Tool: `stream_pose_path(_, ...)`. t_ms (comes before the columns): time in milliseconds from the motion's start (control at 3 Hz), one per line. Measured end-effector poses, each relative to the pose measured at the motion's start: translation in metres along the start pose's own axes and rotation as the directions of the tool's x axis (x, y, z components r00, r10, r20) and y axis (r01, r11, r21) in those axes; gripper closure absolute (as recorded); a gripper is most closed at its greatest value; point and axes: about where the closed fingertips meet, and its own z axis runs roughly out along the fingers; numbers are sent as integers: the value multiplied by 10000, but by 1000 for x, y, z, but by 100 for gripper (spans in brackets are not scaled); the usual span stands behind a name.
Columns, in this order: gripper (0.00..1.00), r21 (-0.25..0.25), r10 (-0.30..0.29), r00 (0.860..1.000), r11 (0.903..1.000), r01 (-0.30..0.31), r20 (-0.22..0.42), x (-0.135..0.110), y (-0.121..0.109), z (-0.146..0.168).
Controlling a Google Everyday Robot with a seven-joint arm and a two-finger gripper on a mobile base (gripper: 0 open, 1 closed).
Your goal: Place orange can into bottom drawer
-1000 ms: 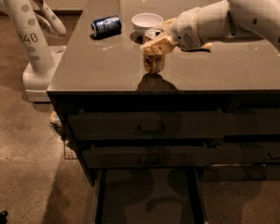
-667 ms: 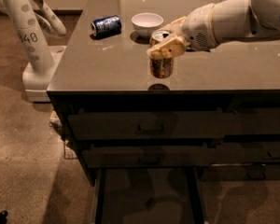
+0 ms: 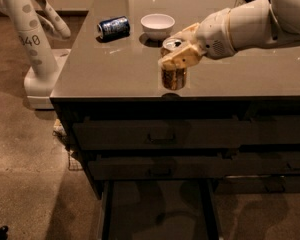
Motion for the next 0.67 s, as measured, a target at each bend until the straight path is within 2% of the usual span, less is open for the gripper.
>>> stream_pose_path(333, 100, -860, -275, 9994, 9960, 255, -230, 14, 46, -7)
stream_pose_path(667, 100, -1329, -408, 9988, 9904, 368, -276, 34, 93, -16)
